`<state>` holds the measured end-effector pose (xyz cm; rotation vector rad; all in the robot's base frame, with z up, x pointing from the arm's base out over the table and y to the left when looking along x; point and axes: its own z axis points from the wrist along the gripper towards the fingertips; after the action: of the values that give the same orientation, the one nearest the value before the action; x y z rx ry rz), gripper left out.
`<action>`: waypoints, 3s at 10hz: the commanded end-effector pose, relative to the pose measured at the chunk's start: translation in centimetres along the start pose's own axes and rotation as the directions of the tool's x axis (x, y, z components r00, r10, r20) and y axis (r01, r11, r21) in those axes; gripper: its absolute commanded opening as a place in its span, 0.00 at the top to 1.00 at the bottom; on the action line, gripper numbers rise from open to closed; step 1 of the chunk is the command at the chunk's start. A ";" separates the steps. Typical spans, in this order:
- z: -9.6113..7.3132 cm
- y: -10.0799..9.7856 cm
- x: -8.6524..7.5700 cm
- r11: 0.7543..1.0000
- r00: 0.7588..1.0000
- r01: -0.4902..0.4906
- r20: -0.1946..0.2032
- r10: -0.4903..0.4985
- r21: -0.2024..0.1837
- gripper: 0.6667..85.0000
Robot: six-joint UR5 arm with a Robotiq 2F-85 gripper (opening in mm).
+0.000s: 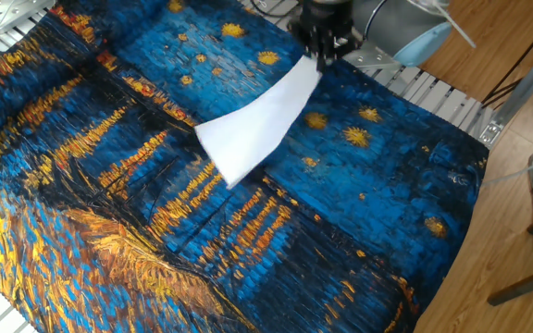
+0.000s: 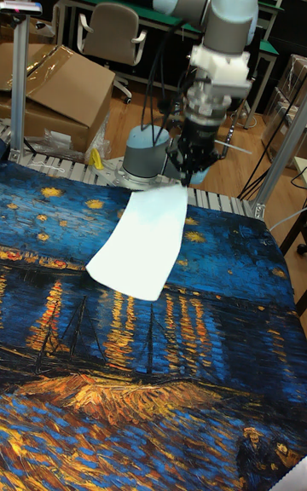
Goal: Flip over and spread out the paper that is laid flat on the table
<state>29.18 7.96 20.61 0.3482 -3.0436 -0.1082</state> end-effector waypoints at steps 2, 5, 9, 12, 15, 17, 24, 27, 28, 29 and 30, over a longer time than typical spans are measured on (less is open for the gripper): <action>-6.4 -1.9 1.0 0.999 0.995 0.049 -0.087 -0.050 -0.009 1.00; -8.5 -4.9 1.0 0.993 0.987 0.107 -0.122 -0.101 0.044 1.00; -7.1 -4.6 -0.7 0.992 0.988 0.116 -0.105 -0.111 0.046 1.00; -5.7 -2.5 -3.8 0.998 0.998 0.060 0.010 -0.060 -0.015 1.00; -5.9 -3.5 -6.7 0.999 0.992 0.029 0.119 -0.032 0.028 1.00; -5.8 -3.7 -5.9 0.999 0.996 0.022 0.087 -0.025 0.031 1.00; -18.1 -2.1 -0.7 0.994 0.991 0.043 -0.123 -0.055 -0.099 1.00; -17.9 -1.3 -0.7 0.991 0.989 0.066 -0.124 -0.081 -0.117 1.00; -17.7 -0.3 -1.0 0.988 0.990 0.066 -0.116 -0.082 -0.138 1.00; -17.8 1.7 -0.8 0.976 0.990 0.054 -0.119 -0.081 -0.212 1.00; -18.2 3.3 -0.7 0.961 0.989 0.053 -0.117 -0.087 -0.271 1.00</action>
<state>31.42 7.31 37.84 0.4193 -2.8750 -0.3212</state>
